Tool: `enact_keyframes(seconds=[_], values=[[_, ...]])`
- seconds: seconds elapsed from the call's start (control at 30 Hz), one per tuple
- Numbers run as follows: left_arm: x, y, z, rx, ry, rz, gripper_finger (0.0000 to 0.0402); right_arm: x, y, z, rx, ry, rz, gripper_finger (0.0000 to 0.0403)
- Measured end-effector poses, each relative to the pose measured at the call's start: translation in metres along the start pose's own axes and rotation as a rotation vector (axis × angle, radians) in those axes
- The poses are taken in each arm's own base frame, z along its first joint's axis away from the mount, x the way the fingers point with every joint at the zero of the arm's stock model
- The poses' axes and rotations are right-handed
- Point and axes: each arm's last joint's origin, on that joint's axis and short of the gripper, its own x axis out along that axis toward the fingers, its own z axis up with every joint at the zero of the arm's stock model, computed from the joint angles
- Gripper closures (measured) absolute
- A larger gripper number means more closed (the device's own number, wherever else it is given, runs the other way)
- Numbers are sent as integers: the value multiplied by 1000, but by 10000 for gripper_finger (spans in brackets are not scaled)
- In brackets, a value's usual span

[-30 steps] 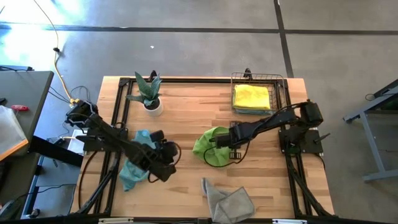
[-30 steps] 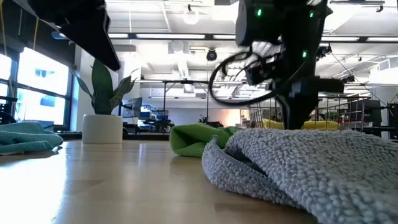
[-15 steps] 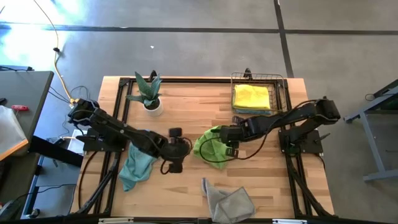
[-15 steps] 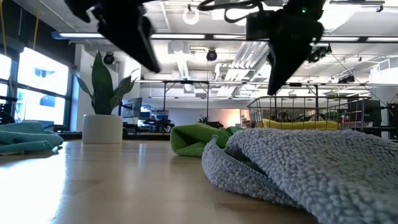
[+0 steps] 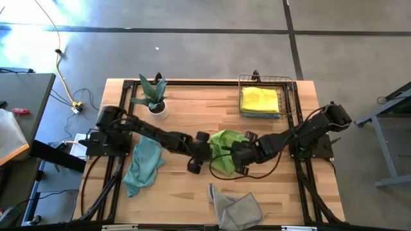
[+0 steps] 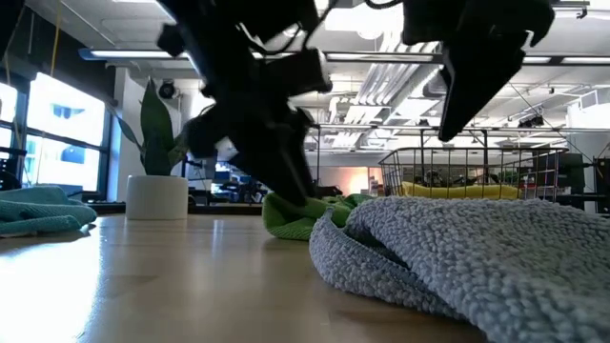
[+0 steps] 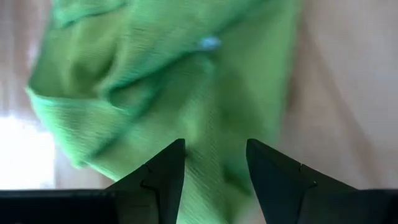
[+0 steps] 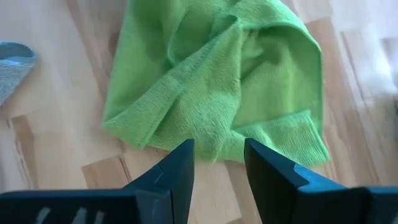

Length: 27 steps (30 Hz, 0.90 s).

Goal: Fold microfiber towels
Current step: Fold the green towel

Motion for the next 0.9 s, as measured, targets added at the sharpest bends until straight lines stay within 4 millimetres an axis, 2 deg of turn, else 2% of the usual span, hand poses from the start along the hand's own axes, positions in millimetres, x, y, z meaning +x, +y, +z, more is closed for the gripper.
enact_keyframes(seconds=[0.13, 0.23, 0.4, 0.5, 0.7, 0.9], values=[[4, 14, -1, -21, -14, 22, 241, -5, 7, -9, 43, -15, -55, 270], [2, 14, 0, -6, -26, 0, 241, -8, 9, -17, 62, -22, -115, 270], [10, 16, -2, 26, -47, -86, 241, -11, 3, -30, 50, 26, -254, 270], [17, 19, -6, 5, -39, -115, 241, -2, -5, -42, 66, 53, -286, 270], [20, 24, -8, -113, -29, -117, 241, 32, -13, -64, 154, 64, -174, 270], [18, 20, -10, -188, 7, -128, 258, 48, -7, -53, 144, -171, 8, 270]])
